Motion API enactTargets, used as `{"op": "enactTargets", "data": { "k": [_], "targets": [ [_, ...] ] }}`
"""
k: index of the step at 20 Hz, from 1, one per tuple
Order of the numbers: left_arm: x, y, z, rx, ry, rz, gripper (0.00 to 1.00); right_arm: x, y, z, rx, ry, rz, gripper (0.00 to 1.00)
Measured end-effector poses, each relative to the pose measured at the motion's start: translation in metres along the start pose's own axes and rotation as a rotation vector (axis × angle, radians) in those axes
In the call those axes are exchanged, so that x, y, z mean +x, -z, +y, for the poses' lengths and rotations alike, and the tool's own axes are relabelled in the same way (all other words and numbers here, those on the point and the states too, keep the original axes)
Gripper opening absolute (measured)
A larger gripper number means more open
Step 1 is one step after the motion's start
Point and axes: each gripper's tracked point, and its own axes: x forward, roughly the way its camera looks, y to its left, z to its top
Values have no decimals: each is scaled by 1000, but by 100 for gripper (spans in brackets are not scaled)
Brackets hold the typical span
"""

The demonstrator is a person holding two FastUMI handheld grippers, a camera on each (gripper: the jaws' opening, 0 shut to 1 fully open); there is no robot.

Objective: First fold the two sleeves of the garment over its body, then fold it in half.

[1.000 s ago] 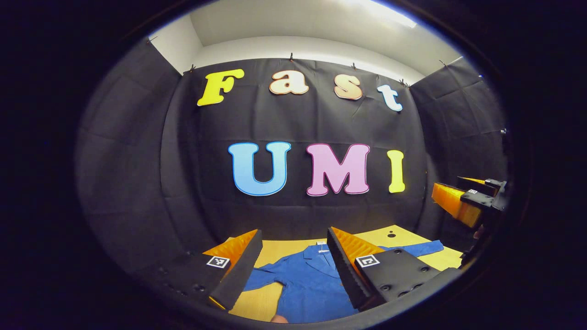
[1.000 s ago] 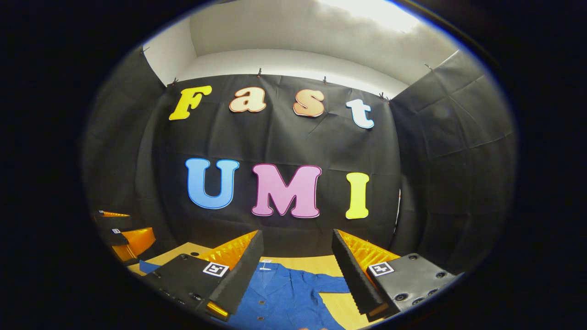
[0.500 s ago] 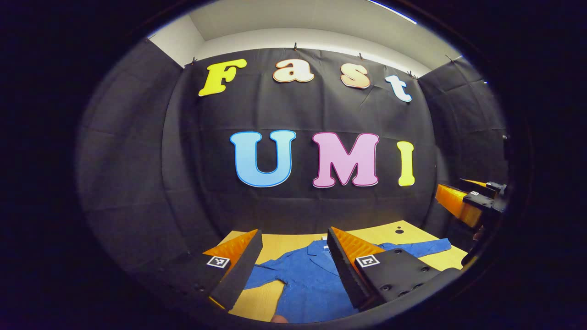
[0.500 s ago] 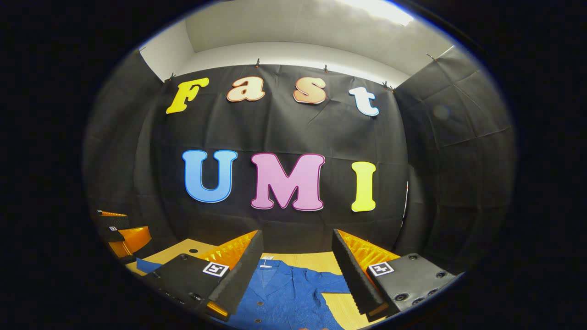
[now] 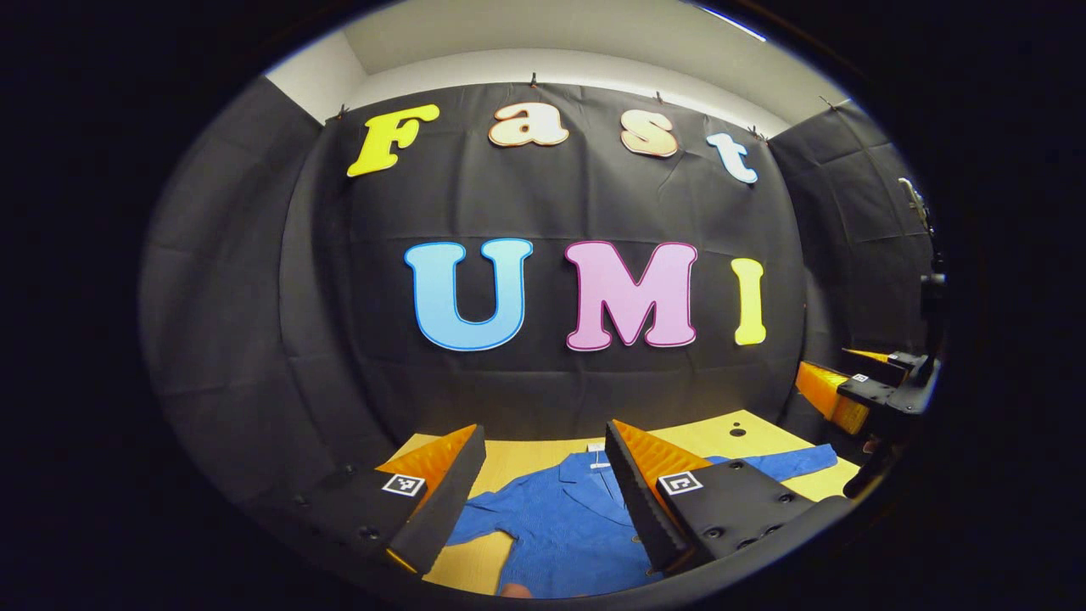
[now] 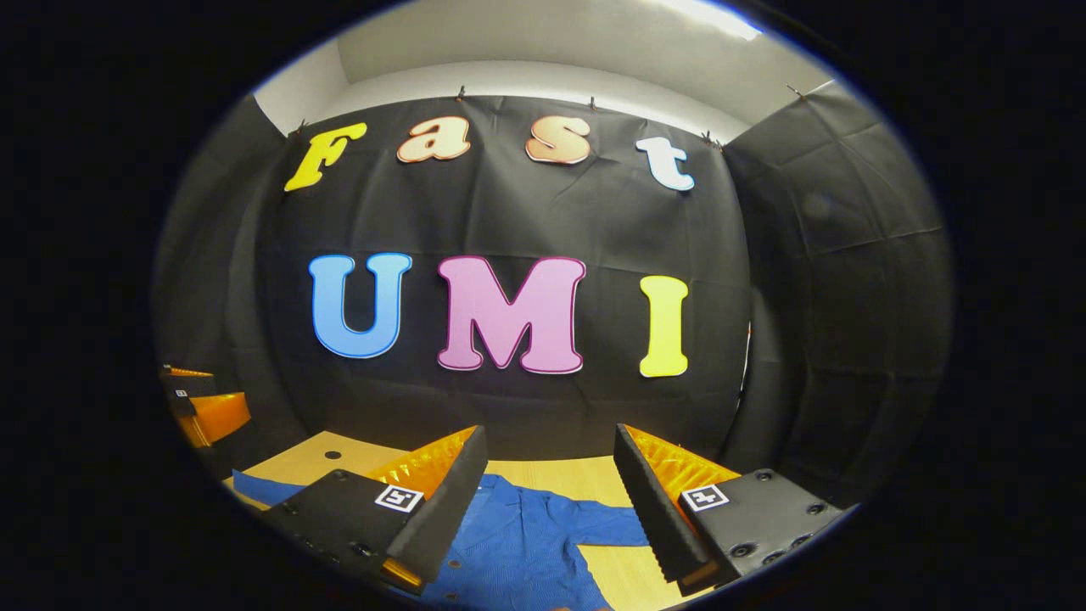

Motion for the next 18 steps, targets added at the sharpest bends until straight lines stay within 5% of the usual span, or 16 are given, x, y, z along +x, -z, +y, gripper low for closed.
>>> {"op": "enactTargets", "data": {
  "k": [4, 11, 18],
  "targets": [
    [14, 9, -8, -49, 1, 51, 82, 42, 30, -41, 50, 79, 79, 95],
    [51, 15, -36, -15, 24, 104, 82, 118, 146, -143, 231, 215, 404, 95],
    [90, 28, -76, 16, 71, 163, 82, 122, 243, -311, 333, 503, 618, 95]
  ]
}}
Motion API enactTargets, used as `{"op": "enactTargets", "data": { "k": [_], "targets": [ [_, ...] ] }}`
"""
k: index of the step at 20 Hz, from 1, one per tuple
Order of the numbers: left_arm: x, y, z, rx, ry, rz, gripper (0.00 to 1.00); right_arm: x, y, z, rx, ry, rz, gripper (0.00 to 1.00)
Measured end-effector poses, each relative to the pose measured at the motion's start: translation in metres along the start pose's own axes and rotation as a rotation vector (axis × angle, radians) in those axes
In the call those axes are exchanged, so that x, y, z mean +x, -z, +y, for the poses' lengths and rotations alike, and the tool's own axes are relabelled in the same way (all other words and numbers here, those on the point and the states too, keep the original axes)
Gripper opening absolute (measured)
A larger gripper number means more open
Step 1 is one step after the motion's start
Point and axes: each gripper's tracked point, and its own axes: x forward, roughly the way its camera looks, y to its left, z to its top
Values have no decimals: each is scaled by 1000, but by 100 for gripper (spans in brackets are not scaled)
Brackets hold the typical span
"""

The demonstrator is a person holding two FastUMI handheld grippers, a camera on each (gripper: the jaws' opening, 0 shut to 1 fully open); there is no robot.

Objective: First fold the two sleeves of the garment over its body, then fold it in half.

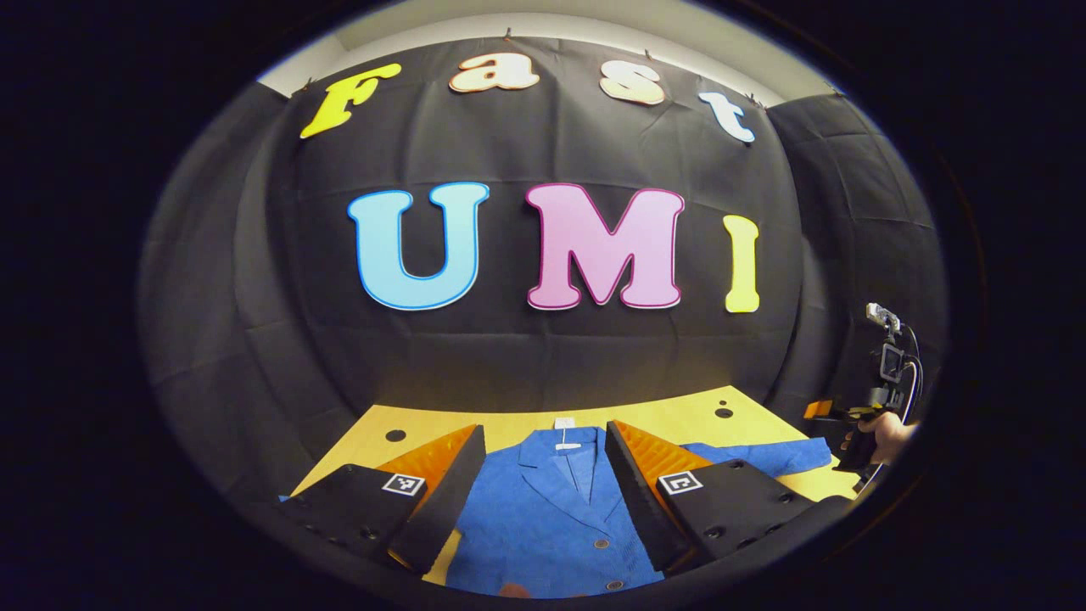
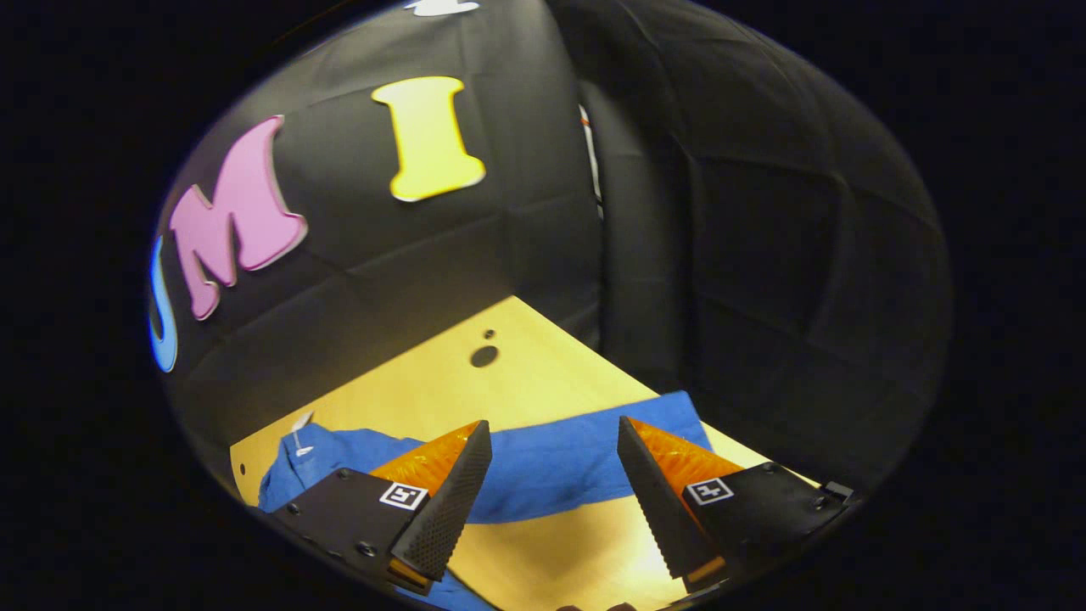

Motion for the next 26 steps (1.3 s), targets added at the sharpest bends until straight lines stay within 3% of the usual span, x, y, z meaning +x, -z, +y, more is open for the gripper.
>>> {"op": "enactTargets", "data": {
  "k": [6, 10, 13, 17, 21, 22, 23, 24, 25, 26],
  "targets": [
    [34, 8, -28, 2, 37, 59, 82, 69, 24, -50, 101, 91, 153, 95],
    [48, 8, -45, 27, 60, 74, 82, 75, 38, -58, 106, 152, 215, 95],
    [53, 11, -60, 18, 88, 90, 82, 88, 46, -77, 46, 200, 232, 95],
    [56, 14, -72, 18, 112, 105, 82, 100, 59, -71, 37, 174, 312, 95],
    [57, 9, -74, 31, 114, 95, 82, 112, 77, -72, -6, 213, 387, 95],
    [56, 7, -74, 38, 115, 89, 82, 111, 74, -74, -11, 223, 388, 85],
    [55, 6, -74, 45, 115, 84, 82, 112, 73, -78, -6, 231, 379, 96],
    [54, 3, -74, 48, 114, 78, 82, 113, 70, -79, -2, 229, 373, 81],
    [54, 3, -73, 45, 112, 75, 82, 111, 70, -80, -2, 225, 375, 80],
    [52, 4, -74, 36, 113, 75, 82, 110, 66, -80, -7, 213, 375, 85]
  ]
}}
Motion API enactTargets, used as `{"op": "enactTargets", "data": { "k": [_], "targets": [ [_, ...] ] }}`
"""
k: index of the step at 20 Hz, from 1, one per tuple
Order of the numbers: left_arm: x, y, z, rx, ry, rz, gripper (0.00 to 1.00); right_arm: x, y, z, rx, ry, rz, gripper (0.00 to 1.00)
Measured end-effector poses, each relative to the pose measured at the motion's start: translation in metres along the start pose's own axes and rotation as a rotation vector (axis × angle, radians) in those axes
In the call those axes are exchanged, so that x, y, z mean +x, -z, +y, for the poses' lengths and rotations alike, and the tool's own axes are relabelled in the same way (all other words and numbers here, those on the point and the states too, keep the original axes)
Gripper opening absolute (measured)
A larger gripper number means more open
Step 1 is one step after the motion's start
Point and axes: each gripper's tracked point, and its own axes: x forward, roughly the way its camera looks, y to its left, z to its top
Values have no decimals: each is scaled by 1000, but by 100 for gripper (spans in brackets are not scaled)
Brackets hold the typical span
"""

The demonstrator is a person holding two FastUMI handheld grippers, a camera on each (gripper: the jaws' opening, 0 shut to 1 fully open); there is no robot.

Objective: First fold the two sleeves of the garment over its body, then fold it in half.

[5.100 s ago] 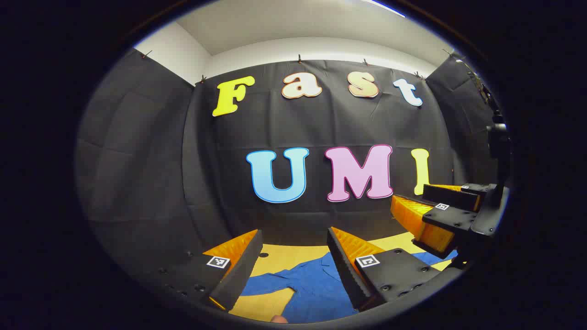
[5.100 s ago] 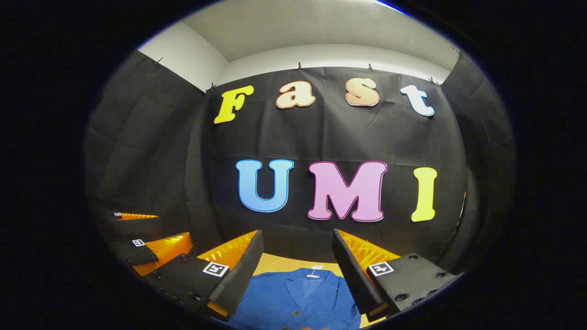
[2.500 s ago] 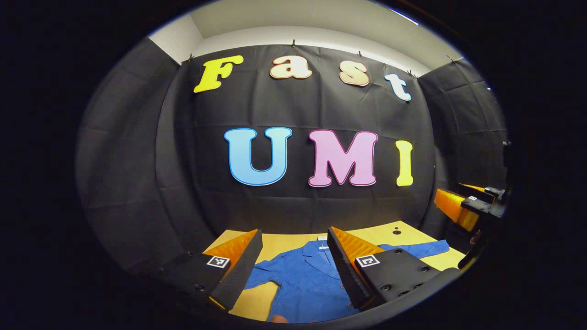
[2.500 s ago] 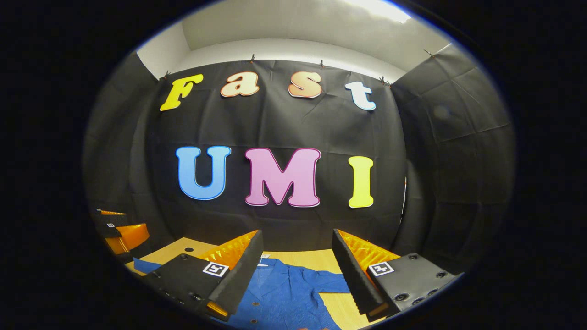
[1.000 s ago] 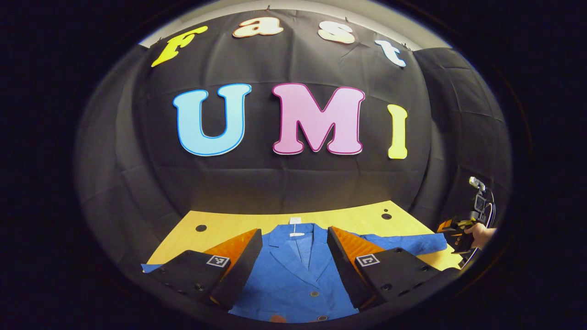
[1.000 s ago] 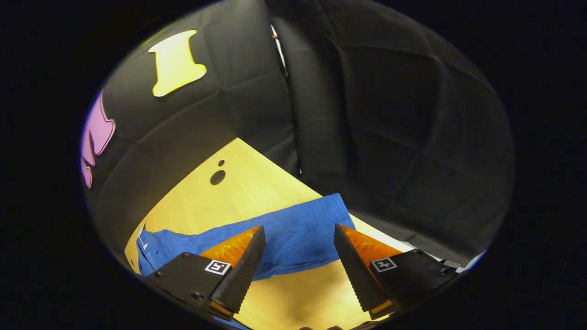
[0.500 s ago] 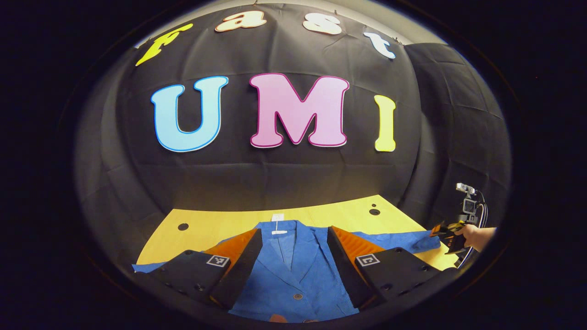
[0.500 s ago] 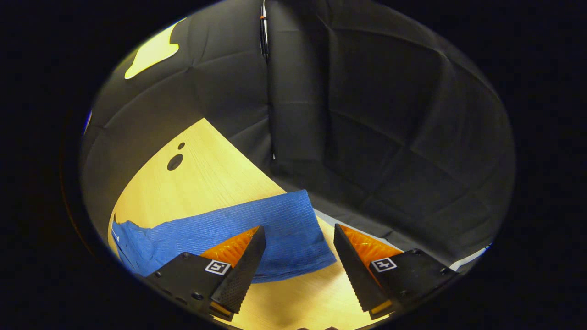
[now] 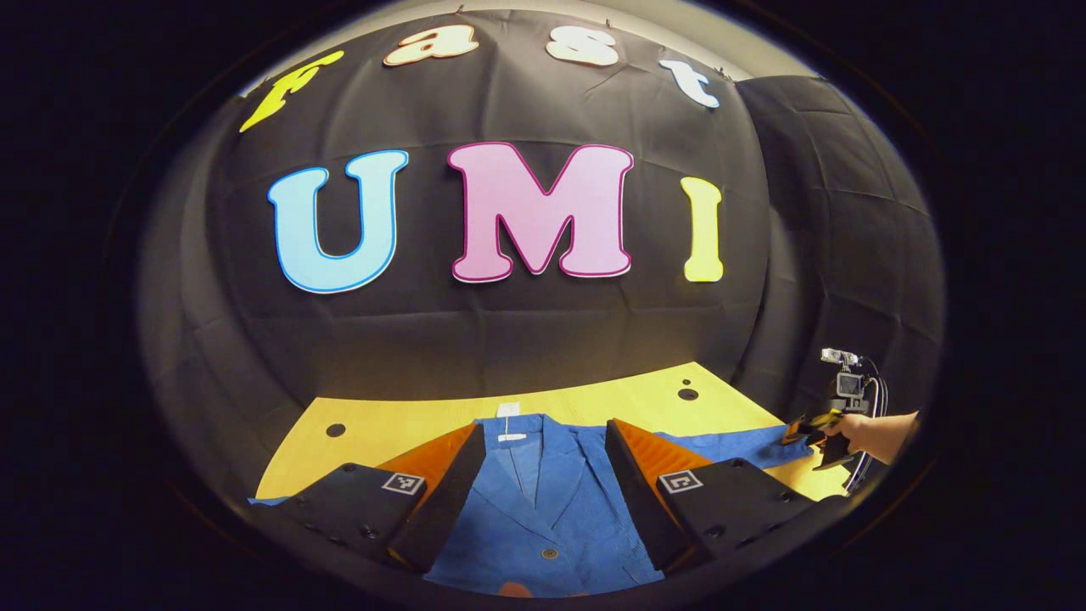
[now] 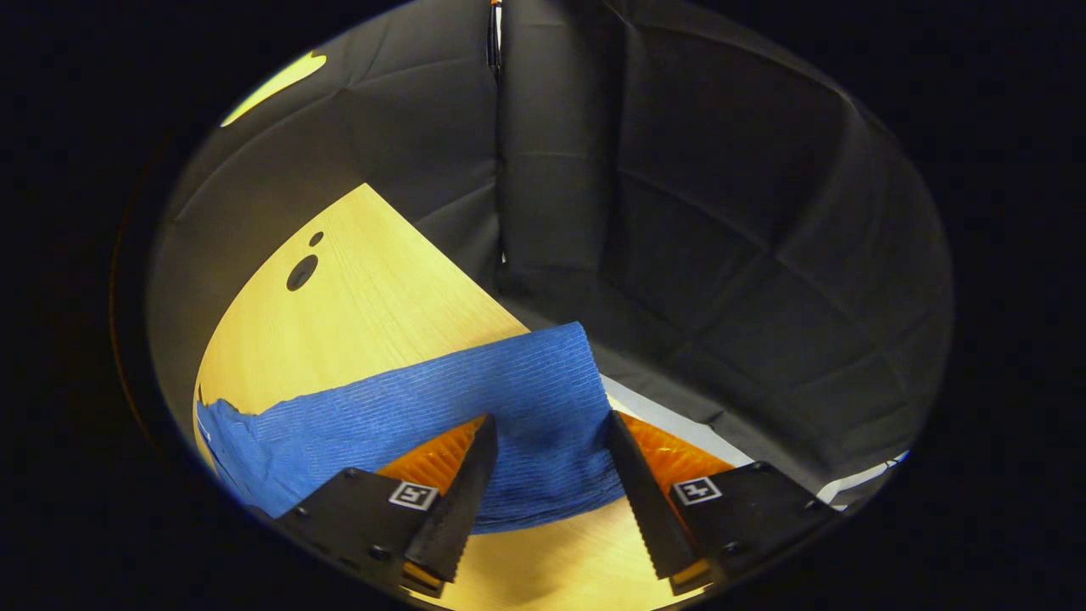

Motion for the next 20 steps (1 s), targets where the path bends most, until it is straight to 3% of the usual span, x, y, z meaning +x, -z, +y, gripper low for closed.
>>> {"op": "enactTargets", "data": {
  "k": [1, 4, 6, 7, 8, 9, 10, 14, 20],
  "targets": [
    [0, 2, -1, -12, 3, 4, 82, 0, 0, 3, -6, -17, -2, 67],
    [2, 6, -6, -30, 3, 22, 82, 4, 0, 11, -35, -47, -12, 31],
    [1, 6, -7, -27, 1, 21, 82, 4, 1, 14, -66, -64, -8, 31],
    [0, 6, -6, -23, -2, 20, 82, 2, 2, 13, -66, -69, 1, 20],
    [-1, 7, -5, -23, -4, 22, 82, 1, 3, 13, -59, -68, 16, 31],
    [-2, 10, -5, -27, -4, 27, 82, 0, 4, 13, -33, -66, 27, 31],
    [-3, 11, -4, -34, -5, 33, 82, -6, 1, 15, -20, -63, 37, 1],
    [-12, 18, 5, -54, -22, 38, 82, 1, 8, 26, -122, -113, 3, 1],
    [-39, 29, 25, -69, -58, 42, 83, -37, -9, 31, -42, -121, -111, 1]
  ]
}}
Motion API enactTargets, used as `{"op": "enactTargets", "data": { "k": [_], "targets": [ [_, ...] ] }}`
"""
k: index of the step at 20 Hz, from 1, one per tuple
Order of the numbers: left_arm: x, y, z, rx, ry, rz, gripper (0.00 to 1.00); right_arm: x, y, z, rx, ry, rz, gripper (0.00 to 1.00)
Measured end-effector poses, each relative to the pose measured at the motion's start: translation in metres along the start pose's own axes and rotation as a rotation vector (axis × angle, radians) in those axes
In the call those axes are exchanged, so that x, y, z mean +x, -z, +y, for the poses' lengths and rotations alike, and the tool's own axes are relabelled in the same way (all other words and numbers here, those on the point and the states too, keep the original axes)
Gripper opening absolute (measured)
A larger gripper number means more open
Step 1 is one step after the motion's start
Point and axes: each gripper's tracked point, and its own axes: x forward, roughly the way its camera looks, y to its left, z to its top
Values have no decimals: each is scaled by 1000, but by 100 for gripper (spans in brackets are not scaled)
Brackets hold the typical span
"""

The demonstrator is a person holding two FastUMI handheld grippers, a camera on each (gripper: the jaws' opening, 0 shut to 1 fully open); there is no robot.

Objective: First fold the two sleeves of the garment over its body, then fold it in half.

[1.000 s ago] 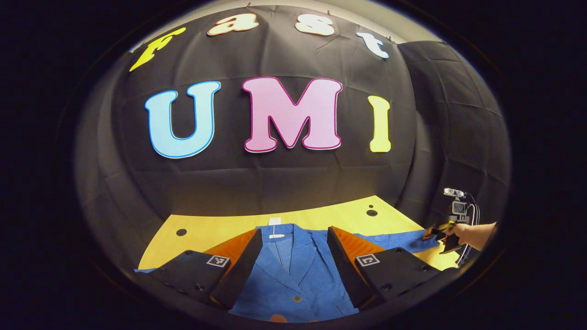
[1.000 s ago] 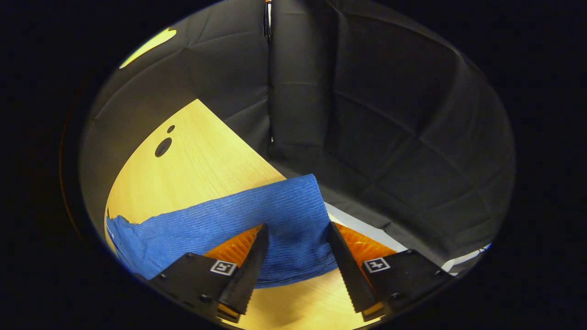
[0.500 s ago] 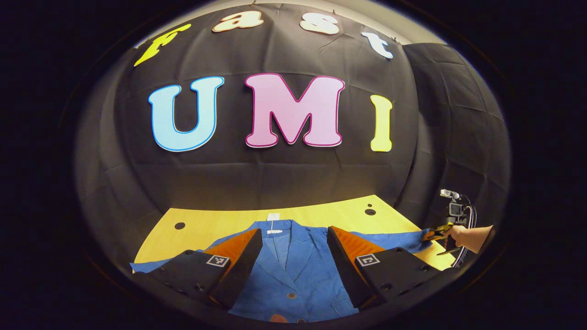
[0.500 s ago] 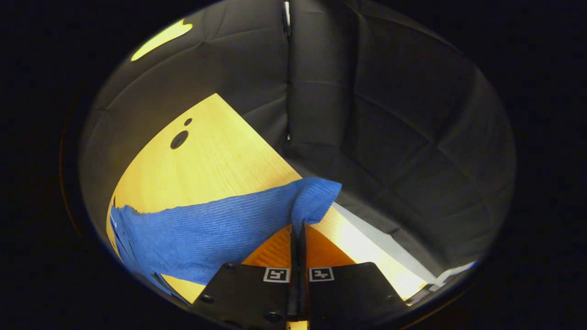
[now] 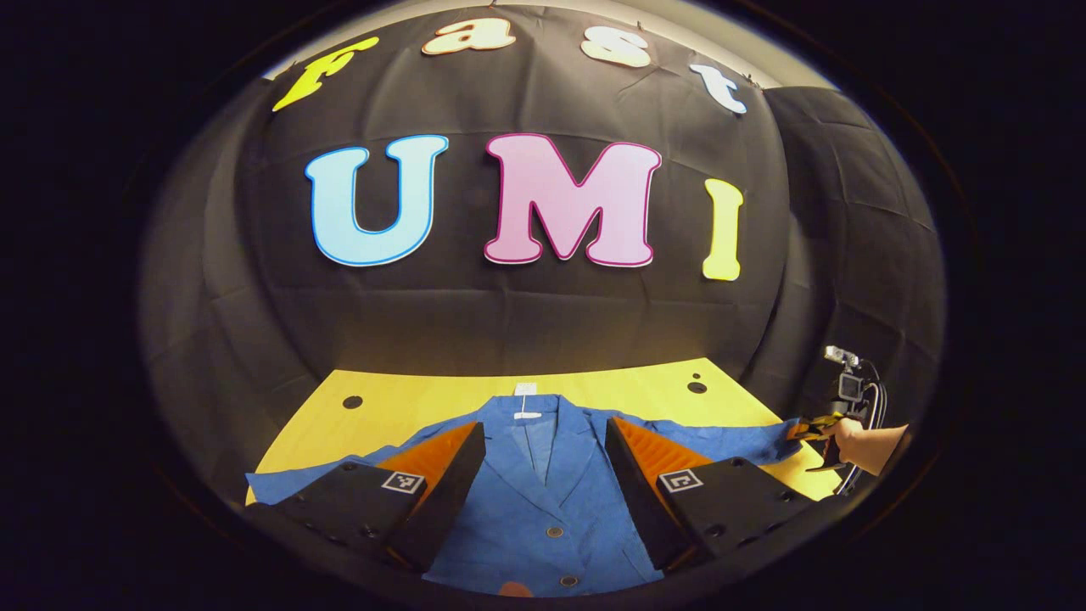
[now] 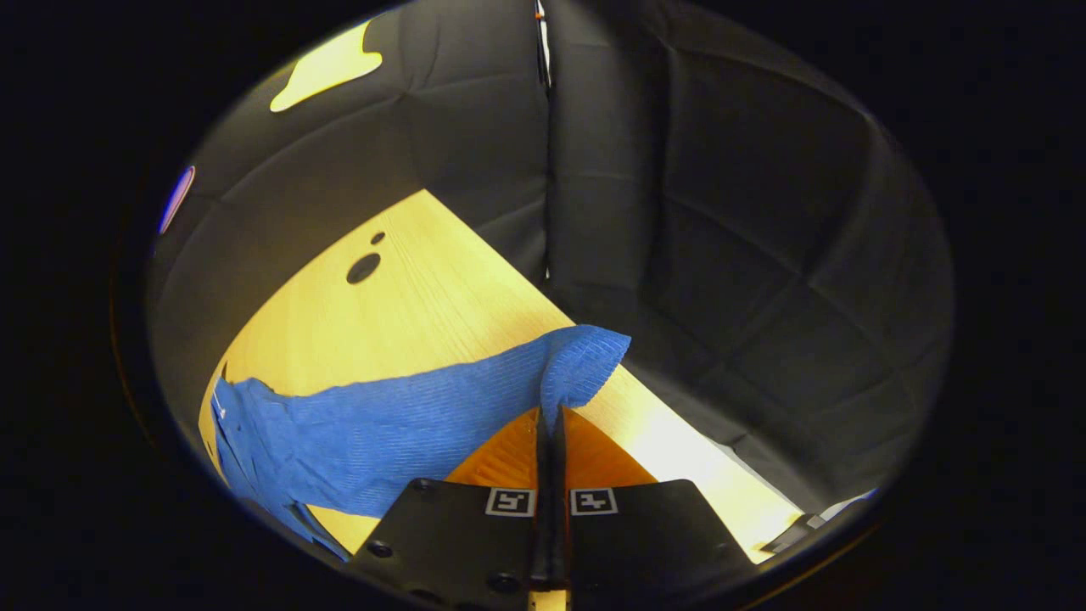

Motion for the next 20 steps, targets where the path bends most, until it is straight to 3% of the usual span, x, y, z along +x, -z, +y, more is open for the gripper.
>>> {"op": "enactTargets", "data": {
  "k": [3, 9, 13, 20],
  "targets": [
    [-16, 7, 11, -17, -9, -3, 82, -32, -5, 20, 45, -48, -30, 1],
    [-47, 16, 40, -44, -14, -26, 82, -79, 0, 81, -1, -99, -83, 1],
    [-74, 20, 75, -51, -32, -47, 82, -121, 5, 150, 11, -191, -145, 1],
    [-128, 50, 147, -125, -120, -58, 82, -190, 27, 278, -97, -326, -196, 1]
  ]
}}
